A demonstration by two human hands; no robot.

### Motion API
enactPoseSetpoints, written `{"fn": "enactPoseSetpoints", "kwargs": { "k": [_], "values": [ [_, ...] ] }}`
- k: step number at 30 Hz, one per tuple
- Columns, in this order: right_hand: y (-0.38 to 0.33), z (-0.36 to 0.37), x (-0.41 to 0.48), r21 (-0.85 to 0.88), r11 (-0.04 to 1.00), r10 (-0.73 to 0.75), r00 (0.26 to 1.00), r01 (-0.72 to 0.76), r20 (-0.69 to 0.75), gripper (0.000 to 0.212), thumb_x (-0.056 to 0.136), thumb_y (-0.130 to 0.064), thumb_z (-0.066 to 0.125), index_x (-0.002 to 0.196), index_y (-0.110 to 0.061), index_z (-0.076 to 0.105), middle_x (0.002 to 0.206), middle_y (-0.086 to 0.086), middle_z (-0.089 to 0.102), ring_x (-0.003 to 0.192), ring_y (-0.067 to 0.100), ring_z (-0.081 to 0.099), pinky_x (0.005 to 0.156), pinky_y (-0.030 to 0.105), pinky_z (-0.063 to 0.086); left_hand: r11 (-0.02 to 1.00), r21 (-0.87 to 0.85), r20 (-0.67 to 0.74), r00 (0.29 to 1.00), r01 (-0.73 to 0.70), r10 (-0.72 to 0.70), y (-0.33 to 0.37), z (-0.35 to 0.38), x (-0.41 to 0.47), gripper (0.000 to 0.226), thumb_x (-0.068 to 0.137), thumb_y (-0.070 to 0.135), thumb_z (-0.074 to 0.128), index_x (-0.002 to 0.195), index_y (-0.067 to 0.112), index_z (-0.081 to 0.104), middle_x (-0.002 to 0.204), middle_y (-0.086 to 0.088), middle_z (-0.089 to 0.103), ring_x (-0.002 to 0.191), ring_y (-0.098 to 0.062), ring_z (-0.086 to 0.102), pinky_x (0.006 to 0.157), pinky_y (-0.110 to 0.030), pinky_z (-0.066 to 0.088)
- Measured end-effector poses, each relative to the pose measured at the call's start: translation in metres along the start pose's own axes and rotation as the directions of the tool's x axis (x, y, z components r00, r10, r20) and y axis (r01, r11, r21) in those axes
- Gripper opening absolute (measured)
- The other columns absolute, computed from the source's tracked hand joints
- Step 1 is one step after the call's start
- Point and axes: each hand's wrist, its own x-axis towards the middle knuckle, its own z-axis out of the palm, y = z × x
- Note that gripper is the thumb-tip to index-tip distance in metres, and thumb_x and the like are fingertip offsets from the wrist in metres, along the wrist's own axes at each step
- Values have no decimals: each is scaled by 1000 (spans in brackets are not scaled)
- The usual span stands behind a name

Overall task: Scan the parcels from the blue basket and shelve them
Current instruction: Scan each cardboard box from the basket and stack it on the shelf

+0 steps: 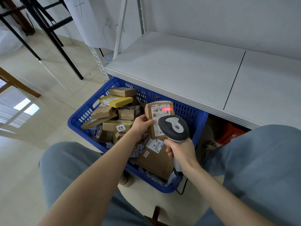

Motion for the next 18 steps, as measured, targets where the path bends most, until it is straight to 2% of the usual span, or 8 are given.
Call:
{"fn": "enactPoseSetpoints", "kwargs": {
  "k": [8,18],
  "values": [
    [-2,0,0,-12,1000,5,1000,-5,-9,26,83,-8,64,58,-11,61,44,-7,57,39,1,51,53,21,46,1000,-16,4,1000,7,-7,0,0,4,35,87,12,66,122,9,60,104,-5,70,80,-13,68,64,-27,54],
    [-3,-1,1,-11,1000,-7,1000,7,-18,26,83,-8,64,58,-12,62,46,-6,58,44,4,53,58,24,48,1000,-13,13,1000,22,-22,4,1,4,34,88,12,65,122,11,58,102,-3,69,80,-12,67,62,-24,53]
  ]
}}
